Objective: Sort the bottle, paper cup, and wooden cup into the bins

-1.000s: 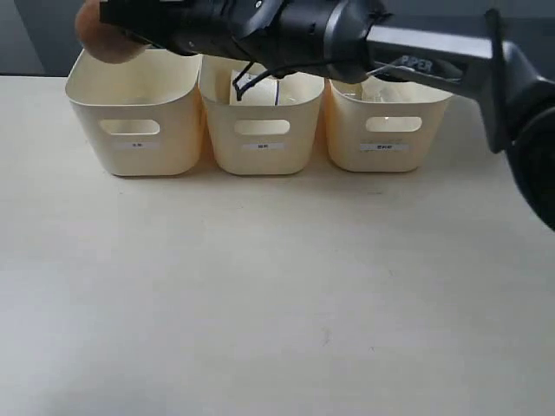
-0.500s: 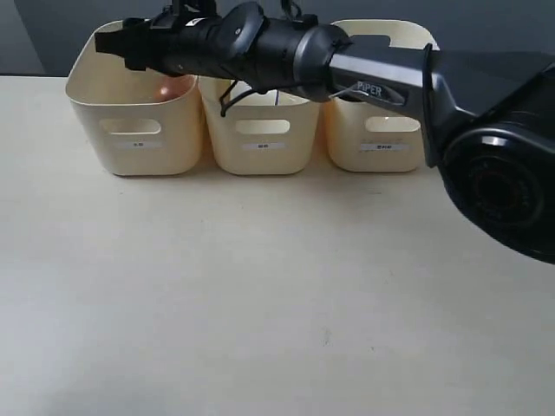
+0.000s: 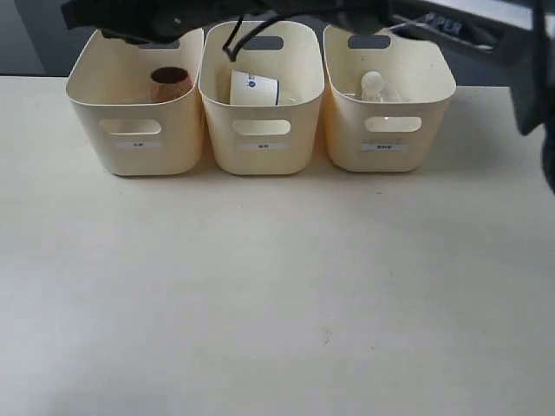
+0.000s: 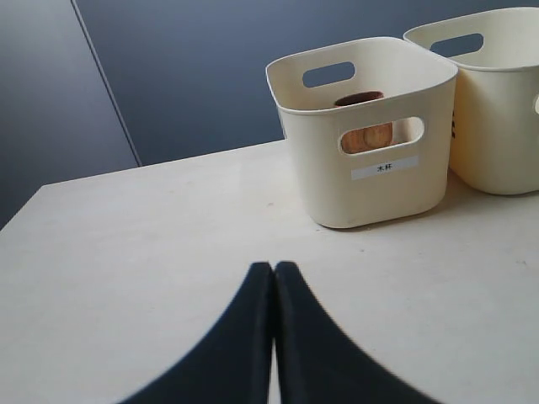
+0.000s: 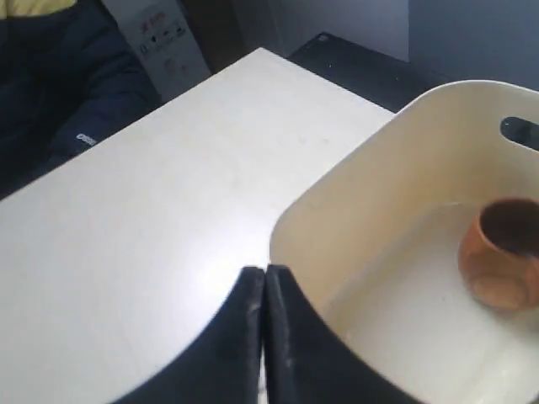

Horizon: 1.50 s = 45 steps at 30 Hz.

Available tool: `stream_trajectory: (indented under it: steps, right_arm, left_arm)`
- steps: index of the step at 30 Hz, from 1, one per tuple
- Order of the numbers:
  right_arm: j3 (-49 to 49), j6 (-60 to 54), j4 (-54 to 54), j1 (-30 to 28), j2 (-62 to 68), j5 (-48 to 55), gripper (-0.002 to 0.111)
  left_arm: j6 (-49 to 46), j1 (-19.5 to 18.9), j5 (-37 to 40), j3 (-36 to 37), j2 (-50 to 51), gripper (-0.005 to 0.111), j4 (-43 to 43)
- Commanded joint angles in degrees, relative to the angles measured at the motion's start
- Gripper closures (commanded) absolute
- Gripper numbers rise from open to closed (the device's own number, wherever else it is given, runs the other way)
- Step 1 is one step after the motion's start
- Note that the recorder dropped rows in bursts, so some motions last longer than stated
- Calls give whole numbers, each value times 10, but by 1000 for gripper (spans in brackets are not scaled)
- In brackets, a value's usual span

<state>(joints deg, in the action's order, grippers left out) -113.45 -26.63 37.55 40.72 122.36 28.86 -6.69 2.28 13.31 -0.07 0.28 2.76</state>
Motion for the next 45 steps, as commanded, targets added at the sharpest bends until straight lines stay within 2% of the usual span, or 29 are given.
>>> stream_trajectory:
  steps: [1, 3, 7, 10, 14, 18, 30, 35, 41, 45]
  right_arm:
    - [-3, 157, -199, -1, -50, 90, 109]
    - [-3, 227, -291, -1, -70, 130, 109]
    - [-3, 299, -397, -1, -105, 197, 109]
    - [-3, 304, -422, -1, -134, 232, 109]
    - [33, 309, -452, -1, -188, 231, 109]
    - [81, 351, -533, -1, -251, 239, 109]
    - [315, 465, -665, -1, -489, 213, 109]
    - [427, 531, -710, -1, -594, 175, 109]
    - [552, 549, -738, -1, -724, 123, 109]
    - [629, 635, -793, -1, -797, 102, 109]
  left_arm:
    - [1, 2, 0, 1, -3, 107, -1]
    - [1, 2, 0, 1, -3, 107, -1]
    - [1, 2, 0, 1, -3, 107, -1]
    - [1, 2, 0, 1, -3, 107, -1]
    - [1, 2, 0, 1, -3, 107, -1]
    - [1, 2, 0, 1, -3, 107, -1]
    - [1, 2, 0, 1, -3, 107, -1]
    - [1, 2, 0, 1, -3, 107, -1]
    - [1, 2, 0, 1, -3, 107, -1]
    - [1, 2, 0, 1, -3, 107, -1]
